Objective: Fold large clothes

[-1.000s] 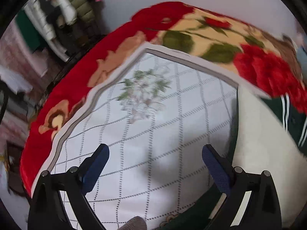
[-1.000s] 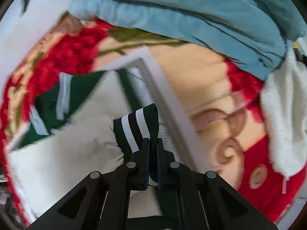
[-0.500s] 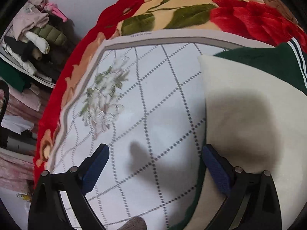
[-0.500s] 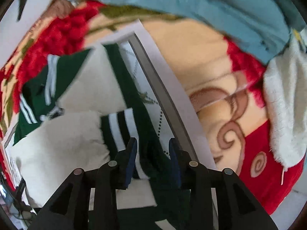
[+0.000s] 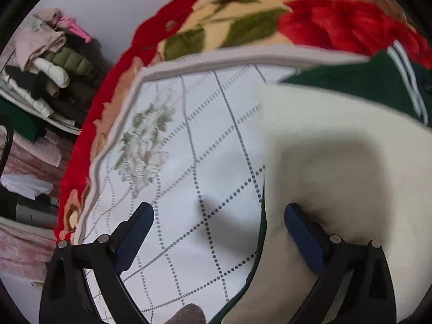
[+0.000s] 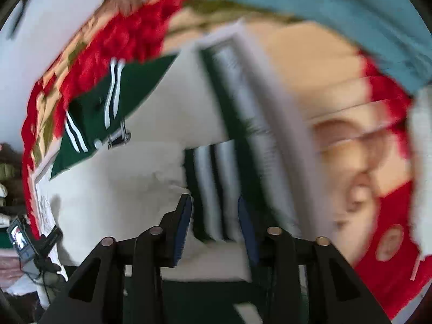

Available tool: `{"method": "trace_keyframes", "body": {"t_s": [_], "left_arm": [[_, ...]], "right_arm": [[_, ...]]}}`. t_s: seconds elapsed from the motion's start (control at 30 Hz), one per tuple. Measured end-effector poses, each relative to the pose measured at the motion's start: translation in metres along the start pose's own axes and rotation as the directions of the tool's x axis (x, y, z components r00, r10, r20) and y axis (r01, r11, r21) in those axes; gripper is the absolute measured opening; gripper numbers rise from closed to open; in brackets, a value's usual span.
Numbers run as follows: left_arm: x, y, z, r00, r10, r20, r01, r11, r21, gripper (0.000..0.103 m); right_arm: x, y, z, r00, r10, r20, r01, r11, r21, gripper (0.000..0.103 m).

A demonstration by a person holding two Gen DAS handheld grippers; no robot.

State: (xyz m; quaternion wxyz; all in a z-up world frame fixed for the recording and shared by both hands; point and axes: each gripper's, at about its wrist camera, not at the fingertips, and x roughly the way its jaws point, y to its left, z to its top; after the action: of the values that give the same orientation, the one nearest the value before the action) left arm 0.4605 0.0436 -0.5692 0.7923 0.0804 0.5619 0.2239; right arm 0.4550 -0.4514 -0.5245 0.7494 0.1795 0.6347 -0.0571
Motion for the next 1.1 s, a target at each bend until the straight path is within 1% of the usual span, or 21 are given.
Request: {"method": "trace_keyframes", "body": {"t_s": [0.07, 0.13, 0.23, 0.3, 0.33, 0.37, 0.4, 0.43, 0.47, 0.53, 0.57, 0.6, 0.63, 0.7, 0.77, 0.83, 0.97, 1.0, 1.03, 1.07, 1.1], "left_arm": [[-0.026, -0.003, -0.002, 0.999, -0.012, 0.029, 0.013, 1.0, -0.016, 0.1], [-0.054, -0.014, -0.008, 0.997, -0.04, 0.064, 0.041, 0.999, -0.012, 0.1], [-0.089, -0.045, -0.024, 0.991, -0.095, 0.098, 0.092, 0.995, 0.035, 0.1], [-0.097, -0.074, -0.038, 0.99, -0.104, 0.097, 0.094, 0.99, 0.101, 0.1], [-0.094, -0.09, -0.046, 0.992, -0.096, 0.086, 0.083, 0.987, 0.138, 0.1], [-0.089, -0.101, -0.051, 0.993, -0.094, 0.069, 0.082, 0.984, 0.159, 0.1], [-0.08, -0.112, -0.057, 0.995, -0.086, 0.044, 0.077, 0.98, 0.183, 0.1], [-0.068, -0.121, -0.062, 0.997, -0.07, 0.012, 0.066, 0.977, 0.202, 0.1], [-0.059, -0.126, -0.065, 0.998, -0.063, -0.008, 0.063, 0.975, 0.214, 0.1], [-0.054, -0.126, -0.066, 0.998, -0.069, -0.007, 0.069, 0.977, 0.203, 0.1], [-0.056, -0.124, -0.063, 0.997, -0.074, -0.004, 0.073, 0.978, 0.193, 0.1], [-0.06, -0.122, -0.062, 0.997, -0.079, 0.002, 0.077, 0.979, 0.186, 0.1], [-0.065, -0.119, -0.061, 0.997, -0.081, 0.012, 0.077, 0.981, 0.18, 0.1], [-0.075, -0.115, -0.061, 0.996, -0.087, 0.023, 0.082, 0.982, 0.168, 0.1], [-0.088, -0.111, -0.065, 0.994, -0.105, 0.029, 0.099, 0.984, 0.149, 0.1], [-0.097, -0.106, -0.072, 0.993, -0.116, 0.032, 0.111, 0.985, 0.129, 0.1], [-0.105, -0.087, -0.091, 0.996, -0.083, 0.018, 0.081, 0.99, 0.116, 0.1], [-0.102, -0.079, -0.095, 0.998, -0.064, 0.006, 0.063, 0.992, 0.109, 0.1], [-0.097, -0.07, -0.099, 0.999, -0.036, 0.0, 0.035, 0.994, 0.105, 0.1], [-0.089, -0.058, -0.102, 1.0, 0.017, -0.005, -0.016, 0.994, 0.105, 0.1], [-0.08, -0.048, -0.103, 0.998, 0.059, -0.01, -0.058, 0.993, 0.107, 0.1]], "right_arm": [[-0.014, -0.014, -0.014, 0.996, -0.09, 0.009, 0.09, 0.993, -0.076, 0.05], [-0.008, -0.018, -0.033, 0.984, -0.171, -0.048, 0.158, 0.966, -0.203, 0.05], [0.019, -0.014, -0.058, 0.969, -0.209, -0.129, 0.153, 0.924, -0.35, 0.05], [0.036, -0.011, -0.07, 0.965, -0.217, -0.146, 0.141, 0.901, -0.411, 0.05], [0.04, -0.017, -0.068, 0.969, -0.197, -0.148, 0.127, 0.914, -0.385, 0.045], [0.039, -0.027, -0.063, 0.978, -0.163, -0.133, 0.114, 0.942, -0.317, 0.033], [0.035, -0.051, -0.053, 0.988, -0.109, -0.113, 0.088, 0.98, -0.177, 0.027], [0.032, -0.075, -0.046, 0.988, -0.12, -0.095, 0.116, 0.992, -0.047, 0.001], [0.03, -0.106, -0.041, 0.986, -0.142, -0.092, 0.151, 0.984, 0.091, 0.0], [0.033, -0.173, -0.041, 0.989, -0.084, -0.123, 0.124, 0.924, 0.363, 0.001], [0.035, -0.197, -0.044, 0.99, 0.0, -0.14, 0.063, 0.893, 0.445, 0.001], [0.032, -0.203, -0.045, 0.989, 0.058, -0.138, 0.011, 0.893, 0.45, 0.001], [0.025, -0.2, -0.045, 0.988, 0.083, -0.126, -0.024, 0.913, 0.408, 0.001], [0.005, -0.17, -0.046, 0.994, 0.047, -0.102, -0.026, 0.98, 0.197, 0.012], [-0.003, -0.141, -0.051, 0.993, 0.044, -0.11, -0.038, 0.998, 0.05, 0.05], [-0.002, -0.116, -0.054, 0.991, 0.056, -0.126, -0.06, 0.998, -0.032, 0.06], [0.019, -0.077, -0.069, 0.982, 0.047, -0.183, -0.08, 0.981, -0.178, 0.06], [0.027, -0.065, -0.071, 0.978, 0.017, -0.206, -0.066, 0.971, -0.23, 0.059], [0.035, -0.059, -0.074, 0.979, -0.052, -0.196, -0.005, 0.959, -0.282, 0.054], [0.042, -0.06, -0.076, 0.982, -0.074, -0.174, 0.022, 0.958, -0.285, 0.049], [0.044, -0.065, -0.076, 0.982, -0.074, -0.173, 0.031, 0.97, -0.241, 0.046]]}}
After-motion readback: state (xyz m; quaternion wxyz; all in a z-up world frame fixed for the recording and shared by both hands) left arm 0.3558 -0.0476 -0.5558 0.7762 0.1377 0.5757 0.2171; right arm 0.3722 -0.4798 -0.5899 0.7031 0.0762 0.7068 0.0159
